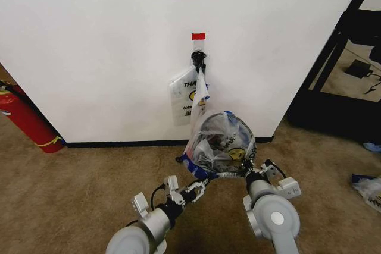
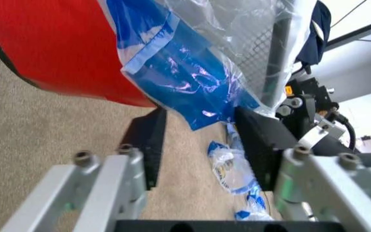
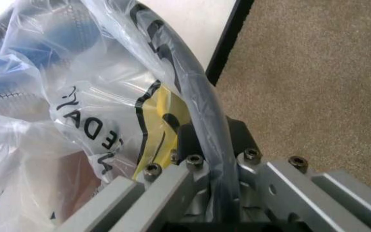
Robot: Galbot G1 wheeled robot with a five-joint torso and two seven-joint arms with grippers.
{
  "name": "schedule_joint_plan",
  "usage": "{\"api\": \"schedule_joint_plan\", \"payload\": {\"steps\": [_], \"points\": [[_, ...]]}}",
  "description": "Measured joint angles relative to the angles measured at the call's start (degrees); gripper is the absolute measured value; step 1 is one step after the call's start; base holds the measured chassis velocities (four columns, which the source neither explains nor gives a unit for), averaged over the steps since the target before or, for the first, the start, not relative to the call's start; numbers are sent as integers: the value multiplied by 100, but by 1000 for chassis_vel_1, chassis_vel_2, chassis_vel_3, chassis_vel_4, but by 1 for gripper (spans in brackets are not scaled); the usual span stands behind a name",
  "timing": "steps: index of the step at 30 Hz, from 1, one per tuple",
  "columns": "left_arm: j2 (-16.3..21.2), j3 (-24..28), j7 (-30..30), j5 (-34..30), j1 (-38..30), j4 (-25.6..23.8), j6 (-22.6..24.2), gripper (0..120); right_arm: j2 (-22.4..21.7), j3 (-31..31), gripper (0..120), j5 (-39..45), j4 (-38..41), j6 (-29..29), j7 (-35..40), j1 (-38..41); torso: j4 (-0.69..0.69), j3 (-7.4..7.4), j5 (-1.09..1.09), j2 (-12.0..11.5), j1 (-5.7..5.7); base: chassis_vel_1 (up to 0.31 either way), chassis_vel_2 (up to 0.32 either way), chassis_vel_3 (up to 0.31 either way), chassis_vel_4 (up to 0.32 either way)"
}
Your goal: Pick up the garbage bag from the wall and place it over the trash bin.
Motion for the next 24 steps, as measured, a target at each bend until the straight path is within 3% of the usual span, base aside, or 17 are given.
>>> {"api": "schedule_joint_plan", "payload": {"steps": [10, 24], "points": [[-58, -46, -47, -110, -127, 114, -203, 2, 48, -68, 0, -71, -5, 2, -6, -4, 0, 0, 0, 0, 0, 0, 0, 0, 0], [-190, 122, -58, 337, -44, 401, -186, 0, 125, -67, 0, -43, 222, -49, 52, -76, 0, 0, 0, 0, 0, 0, 0, 0, 0]]}}
